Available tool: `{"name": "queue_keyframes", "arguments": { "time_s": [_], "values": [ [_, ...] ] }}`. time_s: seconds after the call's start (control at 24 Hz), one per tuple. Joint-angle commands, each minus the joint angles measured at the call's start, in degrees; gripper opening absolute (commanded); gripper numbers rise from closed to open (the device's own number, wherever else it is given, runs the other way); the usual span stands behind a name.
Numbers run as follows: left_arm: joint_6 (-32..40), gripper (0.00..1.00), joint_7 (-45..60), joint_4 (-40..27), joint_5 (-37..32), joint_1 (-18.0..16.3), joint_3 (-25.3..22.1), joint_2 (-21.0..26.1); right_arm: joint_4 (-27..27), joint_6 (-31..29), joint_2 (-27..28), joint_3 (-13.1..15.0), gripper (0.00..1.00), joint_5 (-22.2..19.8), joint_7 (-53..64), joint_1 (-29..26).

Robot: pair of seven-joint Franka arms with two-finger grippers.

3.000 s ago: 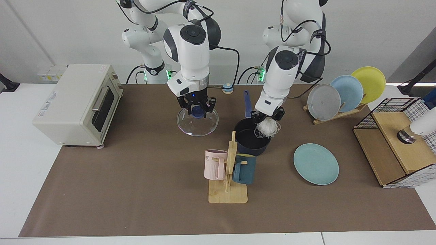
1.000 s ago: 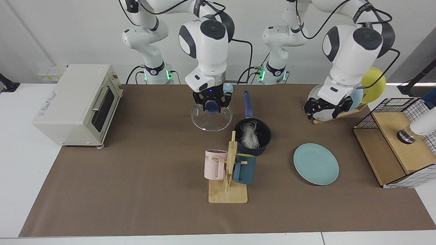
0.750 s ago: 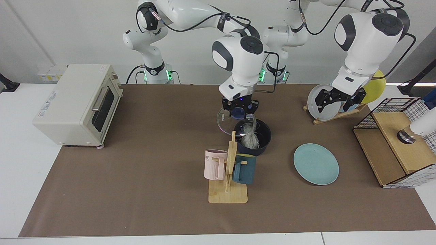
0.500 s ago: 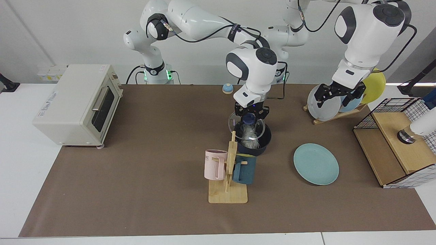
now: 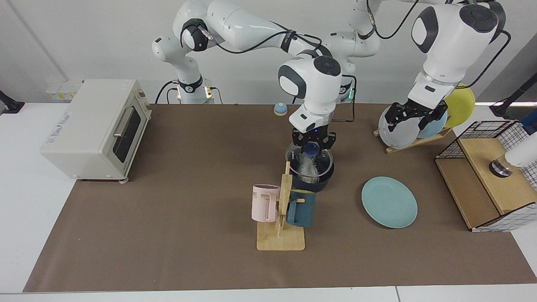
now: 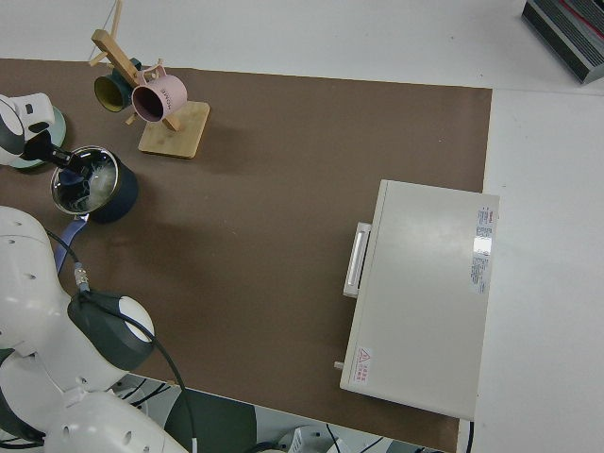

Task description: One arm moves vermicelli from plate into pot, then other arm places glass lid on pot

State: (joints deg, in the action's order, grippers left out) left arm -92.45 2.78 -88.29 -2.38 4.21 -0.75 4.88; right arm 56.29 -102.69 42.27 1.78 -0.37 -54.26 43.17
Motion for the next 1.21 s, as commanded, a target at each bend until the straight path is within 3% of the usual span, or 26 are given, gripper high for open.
{"name": "queue_keyframes", "arguments": {
  "time_s": [0.0, 1.17],
  "values": [
    [1.13, 1.00, 0.38, -0.12, 1.24, 0.28, -0.22, -0.49, -1.54, -1.20, 1.32, -0.37, 0.00, 0.10, -0.76, -0.37],
    [1.57, 1.00, 0.29, -0.04, 1.24, 0.63, 0.04, -0.49, 0.40, -4.80, 1.15, -0.81, 0.00, 1.07, 1.44, -0.98]
  ]
}}
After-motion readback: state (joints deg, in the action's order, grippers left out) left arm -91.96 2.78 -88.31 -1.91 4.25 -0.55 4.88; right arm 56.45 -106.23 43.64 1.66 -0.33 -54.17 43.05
